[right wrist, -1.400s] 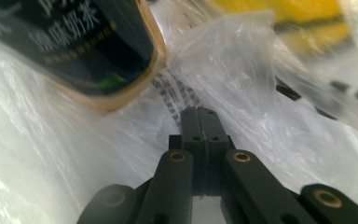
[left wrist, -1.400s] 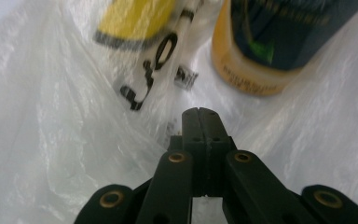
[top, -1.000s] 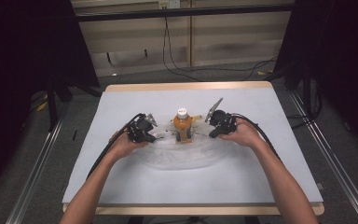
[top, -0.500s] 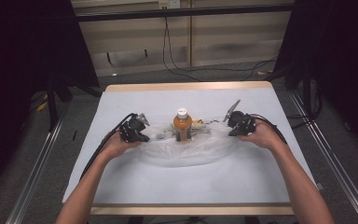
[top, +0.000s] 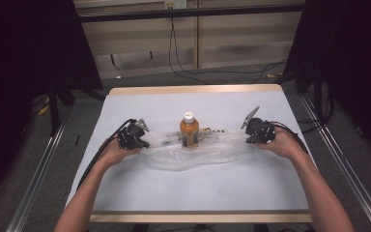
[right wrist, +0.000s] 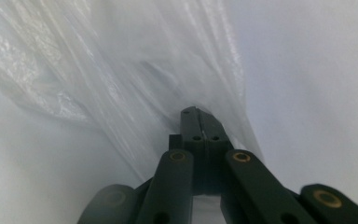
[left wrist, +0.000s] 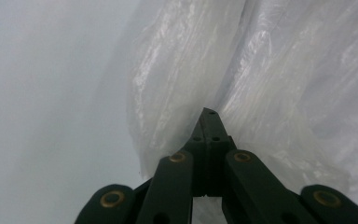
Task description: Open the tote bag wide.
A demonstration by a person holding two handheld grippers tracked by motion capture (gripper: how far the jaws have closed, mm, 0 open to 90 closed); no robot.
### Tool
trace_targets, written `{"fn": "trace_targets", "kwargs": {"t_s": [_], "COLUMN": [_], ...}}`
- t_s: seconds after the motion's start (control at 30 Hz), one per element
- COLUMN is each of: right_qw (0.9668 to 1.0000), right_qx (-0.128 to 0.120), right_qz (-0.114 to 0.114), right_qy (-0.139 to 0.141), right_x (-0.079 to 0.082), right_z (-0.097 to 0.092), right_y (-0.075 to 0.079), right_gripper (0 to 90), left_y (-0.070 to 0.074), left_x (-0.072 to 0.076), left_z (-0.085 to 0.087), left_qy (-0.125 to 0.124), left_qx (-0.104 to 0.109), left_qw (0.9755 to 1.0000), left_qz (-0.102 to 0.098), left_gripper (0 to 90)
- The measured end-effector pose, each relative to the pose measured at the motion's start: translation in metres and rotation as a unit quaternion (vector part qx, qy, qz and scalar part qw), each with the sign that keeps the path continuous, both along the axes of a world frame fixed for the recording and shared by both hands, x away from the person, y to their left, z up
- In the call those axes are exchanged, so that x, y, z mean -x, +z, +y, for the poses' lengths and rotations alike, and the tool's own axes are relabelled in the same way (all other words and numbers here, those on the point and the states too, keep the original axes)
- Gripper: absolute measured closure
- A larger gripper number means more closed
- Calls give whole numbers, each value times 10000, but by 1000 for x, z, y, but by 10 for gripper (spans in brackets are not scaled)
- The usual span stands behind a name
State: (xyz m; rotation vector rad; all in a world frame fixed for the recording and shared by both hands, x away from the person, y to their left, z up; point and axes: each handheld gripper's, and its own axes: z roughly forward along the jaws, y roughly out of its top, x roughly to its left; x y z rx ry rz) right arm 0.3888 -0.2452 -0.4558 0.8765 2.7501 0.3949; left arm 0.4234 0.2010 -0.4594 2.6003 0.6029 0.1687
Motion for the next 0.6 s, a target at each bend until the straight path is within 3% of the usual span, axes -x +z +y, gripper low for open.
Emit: {"fn": "trace_targets", "kwargs": {"t_s": [0.13,0.23,0.33,0.4,0.47,0.5,0.57,0.6], "right_qw": [9999,9996,9985,9958,9914,9898,9851,9830], "right_qx": [-51,-221,-511,-894,-1286,-1397,-1689,-1804], "right_qz": [-85,-28,1,-91,-192,-231,-312,-353], "right_qy": [-61,-145,-214,-194,-161,-145,-75,-15], "right_x": [3,2,2,2,3,4,6,6], "right_z": [-1,-4,-7,-7,-5,-3,1,2], "right_y": [-1,-1,0,4,11,14,20,22], "right_gripper": [900,900,900,900,900,900,900,900], "left_y": [-1,-1,-2,0,4,6,12,15], "left_x": [-1,1,2,4,5,8,10,12], "left_z": [4,4,4,2,0,-3,-6,-8], "left_qy": [-109,34,138,135,-65,60,5,72], "left_qx": [54,135,536,786,782,1060,1224,1421], "left_qw": [9999,9999,9985,9968,9969,9943,9925,9898], "left_qz": [-69,-28,22,62,-14,-2,-69,-79], "left_gripper": [900,900,900,900,900,900,900,900]}}
